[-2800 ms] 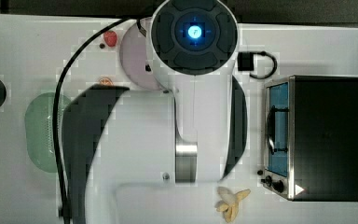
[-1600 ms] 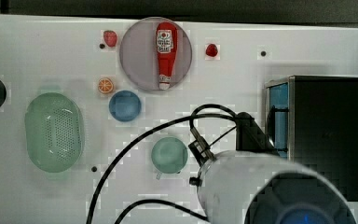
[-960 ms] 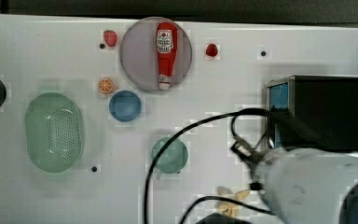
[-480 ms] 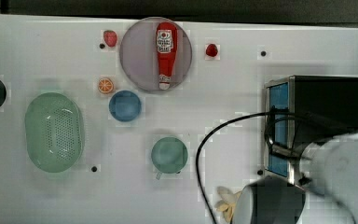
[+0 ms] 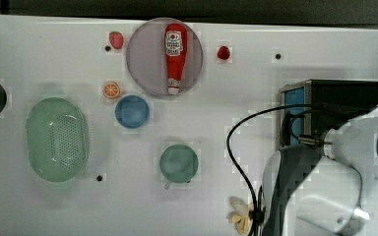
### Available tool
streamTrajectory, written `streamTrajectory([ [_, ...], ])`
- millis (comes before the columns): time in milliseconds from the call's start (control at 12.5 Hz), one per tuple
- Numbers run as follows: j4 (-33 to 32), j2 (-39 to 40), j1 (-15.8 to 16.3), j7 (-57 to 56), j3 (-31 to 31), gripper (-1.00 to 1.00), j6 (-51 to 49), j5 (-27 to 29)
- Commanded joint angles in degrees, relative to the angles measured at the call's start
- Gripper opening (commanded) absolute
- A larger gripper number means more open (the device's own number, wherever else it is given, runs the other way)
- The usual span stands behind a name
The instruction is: Flap open oven.
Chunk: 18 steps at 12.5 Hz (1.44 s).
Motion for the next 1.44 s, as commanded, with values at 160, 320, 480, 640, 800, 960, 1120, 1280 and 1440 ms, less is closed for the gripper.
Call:
streamTrajectory([
  [160,-1.12,3.43,0.70,-4.45,0.11,-0.65,4.22,0.29],
  [320,-2.83,6.02,0.70,-4.43,0.09,-0.65,7.26,0.42],
  [480,-4.35,8.45,0.68,-4.41,0.02,-0.65,12.67,0.42],
  [640,-5.58,9.72,0.67,-4.38,-0.09,-0.65,16.28,0.36],
  [800,-6.33,10.52,0.62,-4.22,-0.08,-0.65,16.63,0.39],
  [960,-6.42,11.12,0.75,-2.80,0.02,-0.65,16.69,0.32],
  [1120,-6.76,10.98,1.60,-1.24,0.33,-0.65,16.58,-1.03],
  [1280,-7.35,10.92,3.11,2.06,0.94,-0.65,16.56,-4.15],
  [1440,-8.44,10.91,5.14,9.13,1.70,-0.65,16.48,-9.58],
])
